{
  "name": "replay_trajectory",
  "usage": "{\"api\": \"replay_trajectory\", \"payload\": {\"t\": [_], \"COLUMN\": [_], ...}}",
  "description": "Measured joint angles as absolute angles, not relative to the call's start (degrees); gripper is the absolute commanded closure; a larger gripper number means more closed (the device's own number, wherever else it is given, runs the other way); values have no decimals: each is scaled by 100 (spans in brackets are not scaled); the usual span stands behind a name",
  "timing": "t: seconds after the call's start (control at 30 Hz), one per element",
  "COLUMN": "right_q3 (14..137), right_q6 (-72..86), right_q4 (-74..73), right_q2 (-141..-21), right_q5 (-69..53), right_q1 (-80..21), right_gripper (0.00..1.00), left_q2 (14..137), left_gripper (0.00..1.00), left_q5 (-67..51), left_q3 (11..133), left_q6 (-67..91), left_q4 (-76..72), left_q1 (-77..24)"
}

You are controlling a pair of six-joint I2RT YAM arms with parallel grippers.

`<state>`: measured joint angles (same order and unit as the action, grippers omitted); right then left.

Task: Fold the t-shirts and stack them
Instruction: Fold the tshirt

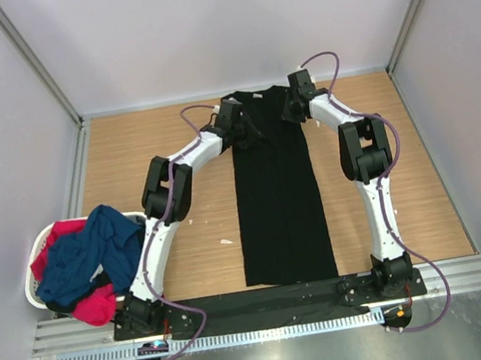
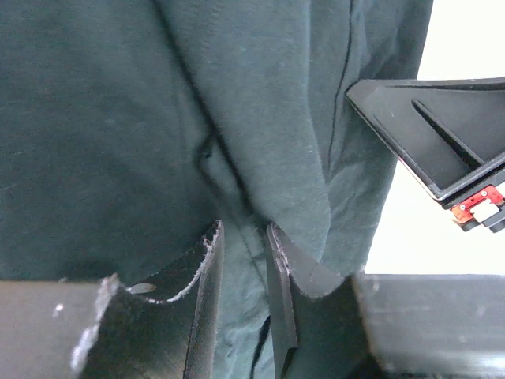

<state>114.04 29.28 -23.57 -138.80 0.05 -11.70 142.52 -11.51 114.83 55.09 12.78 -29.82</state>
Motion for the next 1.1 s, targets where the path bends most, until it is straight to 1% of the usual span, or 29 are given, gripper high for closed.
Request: {"api": "replay_trajectory", "payload": {"t": [0.27,0.43,0.53,0.6,0.67,0.73,0.83,0.87,0.93,1.0,1.03,1.1], "right_q3": [11332,11323,11312,11303,11290,11290,11290,11290,11290,11290,11290,11286], "right_q6": [2926,2923,2923,2921,2921,2921,2921,2921,2919,2917,2912,2910], "right_q4": [-2281,-2270,-2259,-2246,-2235,-2235,-2235,-2235,-2235,-2235,-2235,-2235], "right_q2": [-13847,-13847,-13845,-13843,-13837,-13837,-13837,-13837,-13837,-13837,-13837,-13837], "right_q5": [-32,-56,-71,-80,-82,-84,-91,-97,-108,-123,-128,-141], "right_q1": [-1155,-1146,-1142,-1138,-1138,-1135,-1133,-1131,-1125,-1120,-1118,-1114], "right_gripper": [82,82,82,82,82,82,82,82,82,82,82,82], "left_q2": [14376,14379,14376,14350,14313,14271,14208,14193,14156,14090,14049,13961], "left_gripper": [72,76,80,88,91,90,78,70,65,64,66,79], "left_q5": [-1109,-967,-814,-729,-633,-580,-554,-552,-537,-493,-462,-405], "left_q3": [11690,11690,11644,11557,11454,11343,11170,11139,11076,10969,10884,10683], "left_q6": [5511,5522,5559,5640,5728,5837,5981,6003,6053,6112,6132,6182], "left_q4": [1286,1315,1295,1216,1168,1072,871,823,705,602,534,392], "left_q1": [-3059,-3092,-3120,-3142,-3155,-3159,-3164,-3168,-3179,-3190,-3192,-3199]}}
